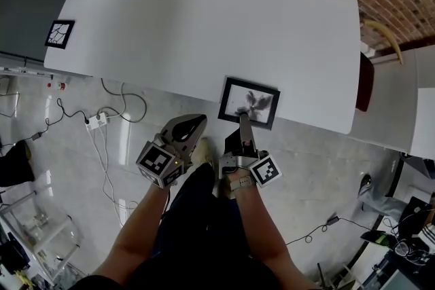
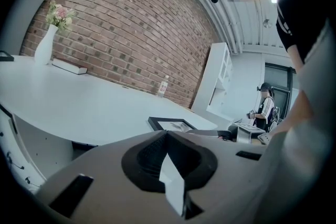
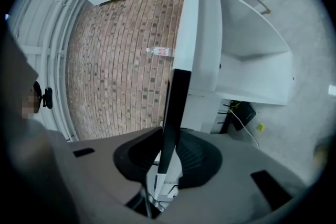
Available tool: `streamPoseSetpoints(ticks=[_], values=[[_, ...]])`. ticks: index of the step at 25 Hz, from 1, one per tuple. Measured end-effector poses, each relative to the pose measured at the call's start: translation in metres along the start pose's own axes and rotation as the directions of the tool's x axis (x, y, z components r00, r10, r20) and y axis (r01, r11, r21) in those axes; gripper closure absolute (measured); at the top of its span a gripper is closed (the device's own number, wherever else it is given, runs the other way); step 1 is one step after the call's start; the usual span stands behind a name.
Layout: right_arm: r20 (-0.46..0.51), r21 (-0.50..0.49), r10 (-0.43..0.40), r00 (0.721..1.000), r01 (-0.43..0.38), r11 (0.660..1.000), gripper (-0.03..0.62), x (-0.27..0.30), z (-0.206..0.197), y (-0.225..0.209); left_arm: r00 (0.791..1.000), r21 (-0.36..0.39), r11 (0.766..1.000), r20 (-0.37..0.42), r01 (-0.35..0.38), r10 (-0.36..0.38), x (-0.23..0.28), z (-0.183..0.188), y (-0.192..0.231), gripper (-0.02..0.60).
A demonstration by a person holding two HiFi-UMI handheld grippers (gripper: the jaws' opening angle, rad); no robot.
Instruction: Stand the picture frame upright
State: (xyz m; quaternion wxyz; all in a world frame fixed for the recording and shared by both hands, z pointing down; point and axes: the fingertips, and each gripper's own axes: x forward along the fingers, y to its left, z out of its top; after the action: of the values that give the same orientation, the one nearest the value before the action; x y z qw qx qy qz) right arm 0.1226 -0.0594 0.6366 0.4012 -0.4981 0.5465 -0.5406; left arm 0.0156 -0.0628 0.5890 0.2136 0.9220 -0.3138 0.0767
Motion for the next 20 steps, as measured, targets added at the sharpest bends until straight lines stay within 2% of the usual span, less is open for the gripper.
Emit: streamPoseSetpoints(ticks=[4, 11, 16, 20], values=[[0.02, -0.011, 0.005, 1.0, -0.005, 1.0, 0.513, -0.005, 0.004, 0.002, 1.0, -0.001, 1.0, 0.006, 0.007, -0.007, 0.001, 0.002, 0.0, 0.575], [-0.022, -0.163, -0.003, 1.0, -0.001, 0.987, 0.517, -0.009, 0.01, 0.018, 0.999, 0.014, 1.0, 0.03, 0.016, -0.017, 0.004, 0.02, 0.001, 0.575], [-0.1, -0.303, -0.028, 0.995, -0.003, 0.953, 0.519, -0.004, 0.009, 0.029, 0.999, 0.019, 1.0, 0.042, 0.017, -0.018, 0.005, 0.032, 0.006, 0.575], [-0.177, -0.415, -0.047, 0.983, -0.031, 0.909, 0.519, 0.006, 0.003, 0.042, 0.998, 0.024, 1.0, 0.058, 0.005, -0.007, 0.005, 0.042, 0.017, 0.574]])
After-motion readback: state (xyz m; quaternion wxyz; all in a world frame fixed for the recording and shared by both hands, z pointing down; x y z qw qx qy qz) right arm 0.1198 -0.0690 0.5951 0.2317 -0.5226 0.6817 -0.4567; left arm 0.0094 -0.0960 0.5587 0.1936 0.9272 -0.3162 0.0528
